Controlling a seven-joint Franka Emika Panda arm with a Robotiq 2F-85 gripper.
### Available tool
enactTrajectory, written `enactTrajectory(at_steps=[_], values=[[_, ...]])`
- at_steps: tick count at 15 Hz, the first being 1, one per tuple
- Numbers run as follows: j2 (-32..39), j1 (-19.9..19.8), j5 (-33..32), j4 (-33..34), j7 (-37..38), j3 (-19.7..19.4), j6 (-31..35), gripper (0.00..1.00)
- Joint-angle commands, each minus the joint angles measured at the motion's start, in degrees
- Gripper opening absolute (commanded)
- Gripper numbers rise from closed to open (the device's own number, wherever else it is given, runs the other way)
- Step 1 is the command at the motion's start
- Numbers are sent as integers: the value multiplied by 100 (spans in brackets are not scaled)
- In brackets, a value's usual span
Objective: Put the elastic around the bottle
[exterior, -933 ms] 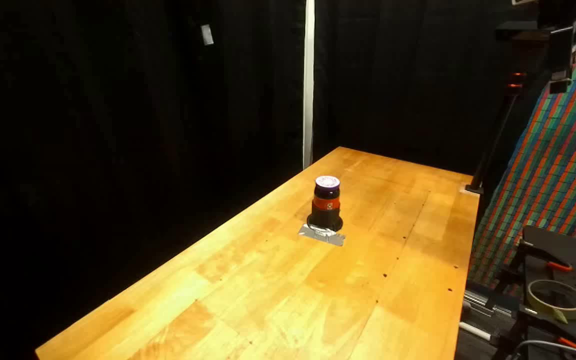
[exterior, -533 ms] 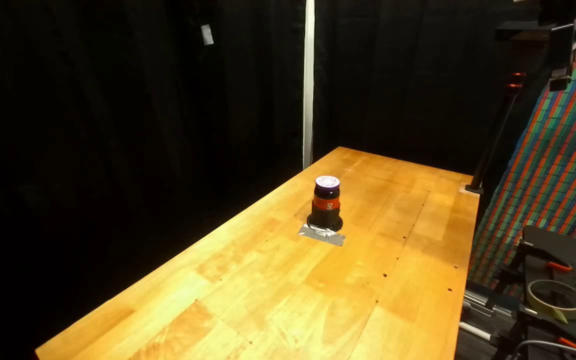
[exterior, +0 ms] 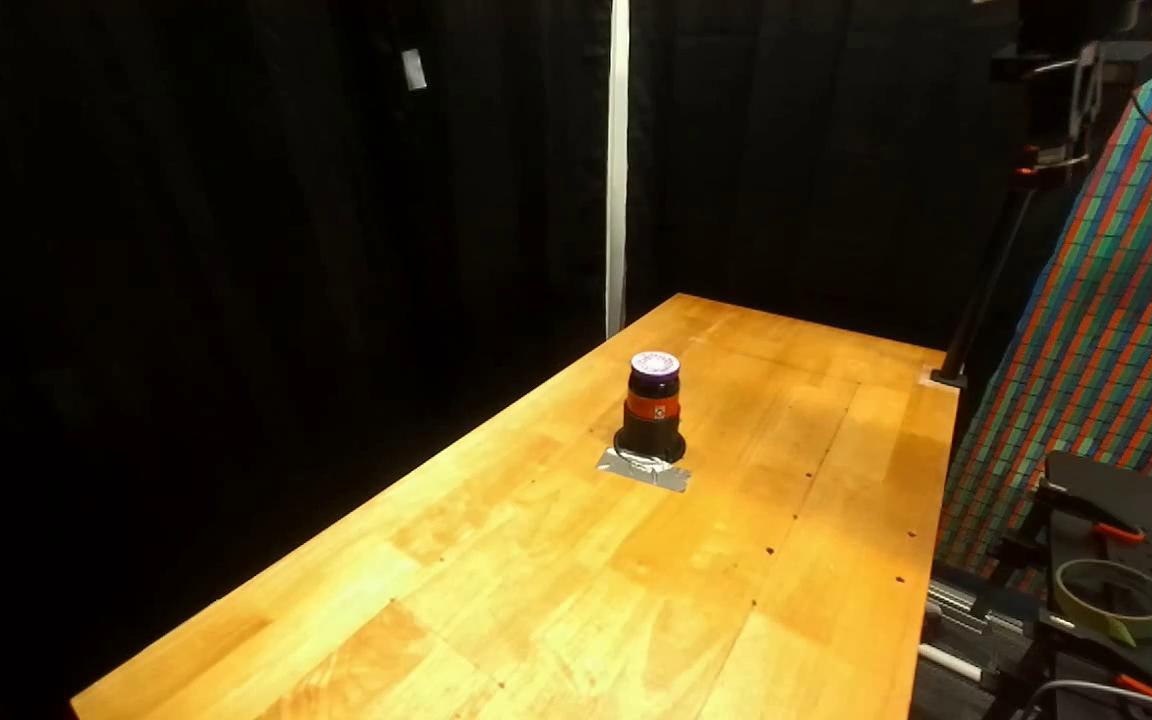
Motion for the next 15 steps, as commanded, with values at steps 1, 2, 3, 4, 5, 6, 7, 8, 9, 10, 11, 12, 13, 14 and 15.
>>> enactTrajectory(at_steps=[1, 2, 3, 4, 5, 6, 7, 8, 9, 10, 11, 12, 13, 14, 15], values=[[1304, 216, -153, 1115, 667, 485, -47, 100], [1635, 272, -197, 1384, 816, 586, -23, 100], [1910, 321, -226, 1626, 937, 652, -16, 100], [2169, 372, -263, 1847, 1041, 692, 40, 100], [2435, 434, -303, 2062, 1143, 719, 126, 100], [2671, 490, -341, 2243, 1210, 717, 282, 100], [2895, 542, -340, 2415, 1300, 695, 448, 100], [3114, 594, -345, 2554, 1403, 670, 710, 100], [3306, 641, -361, 2642, 1468, 648, 1004, 100], [3492, 682, -338, 2731, 1544, 627, 1288, 100], [3685, 713, -289, 2810, 1612, 595, 1621, 100], [3879, 743, -255, 2889, 1638, 566, 1916, 100], [4046, 784, -253, 2959, 1697, 540, 2149, 100], [4235, 830, -298, 3039, 1755, 508, 2390, 100], [4401, 880, -301, 3114, 1798, 477, 2546, 100]])
